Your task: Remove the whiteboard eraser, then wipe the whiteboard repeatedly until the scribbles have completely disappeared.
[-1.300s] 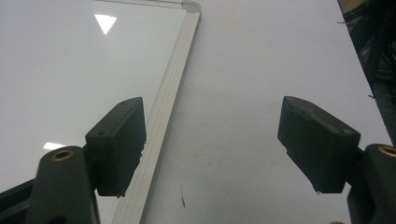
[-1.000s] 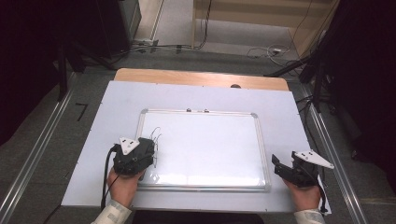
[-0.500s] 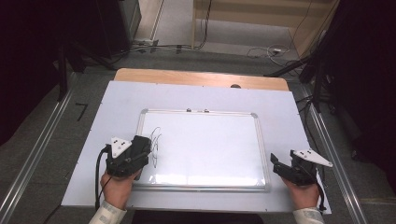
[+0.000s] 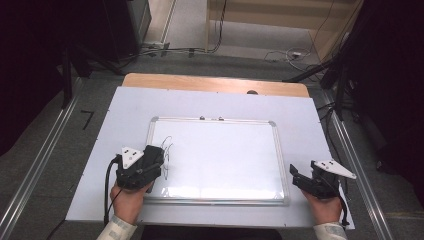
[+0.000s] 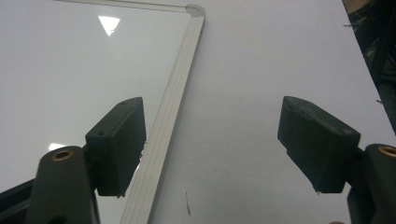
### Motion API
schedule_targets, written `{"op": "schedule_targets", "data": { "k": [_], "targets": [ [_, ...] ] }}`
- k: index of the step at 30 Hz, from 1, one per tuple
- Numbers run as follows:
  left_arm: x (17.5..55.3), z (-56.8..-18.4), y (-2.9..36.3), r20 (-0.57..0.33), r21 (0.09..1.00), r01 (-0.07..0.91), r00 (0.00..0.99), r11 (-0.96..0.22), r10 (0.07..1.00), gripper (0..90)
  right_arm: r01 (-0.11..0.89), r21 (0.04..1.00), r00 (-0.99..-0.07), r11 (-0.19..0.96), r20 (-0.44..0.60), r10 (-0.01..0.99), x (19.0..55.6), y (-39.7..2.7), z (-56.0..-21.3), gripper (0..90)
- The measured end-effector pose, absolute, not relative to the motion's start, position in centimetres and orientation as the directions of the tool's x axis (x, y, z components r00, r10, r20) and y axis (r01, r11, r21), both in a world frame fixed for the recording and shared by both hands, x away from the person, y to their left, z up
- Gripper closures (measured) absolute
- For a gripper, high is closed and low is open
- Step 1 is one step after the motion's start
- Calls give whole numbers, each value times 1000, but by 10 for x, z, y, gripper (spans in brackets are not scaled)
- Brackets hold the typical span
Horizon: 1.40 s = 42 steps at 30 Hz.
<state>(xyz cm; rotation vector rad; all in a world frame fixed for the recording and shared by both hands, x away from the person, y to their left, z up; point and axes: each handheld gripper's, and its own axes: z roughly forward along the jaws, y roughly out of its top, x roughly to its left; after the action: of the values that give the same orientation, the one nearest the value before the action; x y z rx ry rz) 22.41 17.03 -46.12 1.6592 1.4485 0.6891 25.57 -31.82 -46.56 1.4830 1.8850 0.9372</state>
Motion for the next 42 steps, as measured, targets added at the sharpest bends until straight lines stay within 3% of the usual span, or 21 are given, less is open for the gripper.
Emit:
{"op": "schedule_targets", "data": {
  "k": [26,42],
  "targets": [
    [236,-466,159,-135,833,552,227,-13,964,405,577,803,-232,149,-14,973,254,-319,-465,222],
    [260,-478,144,-67,801,582,316,-138,946,406,584,797,-232,155,-19,973,254,-317,-466,222]
  ]
}}
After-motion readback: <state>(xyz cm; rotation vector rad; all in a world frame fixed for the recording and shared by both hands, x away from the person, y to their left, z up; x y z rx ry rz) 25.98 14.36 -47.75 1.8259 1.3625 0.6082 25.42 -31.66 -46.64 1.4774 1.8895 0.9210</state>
